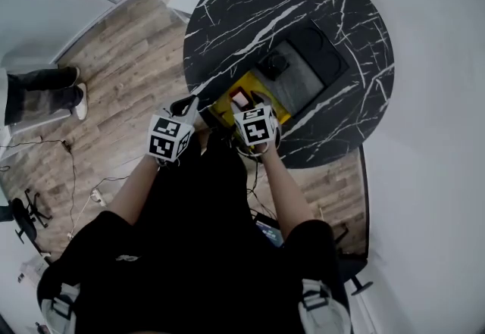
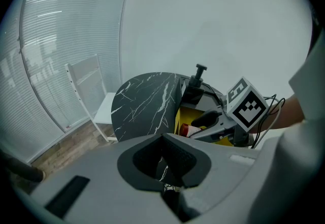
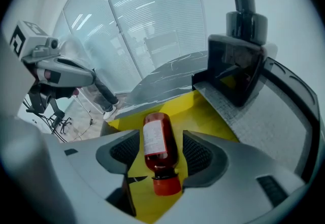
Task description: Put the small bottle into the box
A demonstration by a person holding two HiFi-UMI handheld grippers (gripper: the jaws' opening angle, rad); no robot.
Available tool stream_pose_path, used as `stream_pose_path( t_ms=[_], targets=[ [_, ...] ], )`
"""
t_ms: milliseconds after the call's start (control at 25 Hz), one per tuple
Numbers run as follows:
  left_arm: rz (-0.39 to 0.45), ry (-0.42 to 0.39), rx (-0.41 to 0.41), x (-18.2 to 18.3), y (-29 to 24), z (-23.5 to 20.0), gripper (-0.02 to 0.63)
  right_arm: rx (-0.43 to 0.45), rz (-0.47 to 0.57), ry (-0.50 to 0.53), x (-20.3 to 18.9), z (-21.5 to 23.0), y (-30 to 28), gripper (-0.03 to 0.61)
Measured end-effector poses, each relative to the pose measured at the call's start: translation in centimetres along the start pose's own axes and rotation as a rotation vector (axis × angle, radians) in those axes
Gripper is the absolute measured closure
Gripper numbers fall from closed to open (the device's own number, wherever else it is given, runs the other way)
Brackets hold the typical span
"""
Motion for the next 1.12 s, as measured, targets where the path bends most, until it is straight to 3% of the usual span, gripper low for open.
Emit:
stream_pose_path(
  t_ms=[480,840,1000,1120],
  targets=[
    [0.015,-0.023,-0.032,-0.6,0.6,1.6,0.614,-0.04,0.155,-0.018,1.2,-0.7,3.5,0.317],
    [0.036,-0.046,-0.058,-1.2,1.4,2.6,0.614,-0.106,0.211,-0.04,0.1,-2.0,6.1,0.427],
    [0.063,-0.061,-0.078,-0.9,2.1,3.1,0.614,-0.187,0.293,-0.043,0.7,-2.5,8.3,0.562],
    [0.089,-0.088,-0.101,-0.7,3.2,3.6,0.614,-0.25,0.35,-0.007,1.9,-3.6,10.1,0.581]
  ],
)
Point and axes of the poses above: the fingertips, and each gripper's own axes: y backward along the fingers, z to its right, x out of its top, the point moved 5 cm from there along y, backward along the fingers, and after that the axes turned 14 degrees about y, right-handed, at the moved point
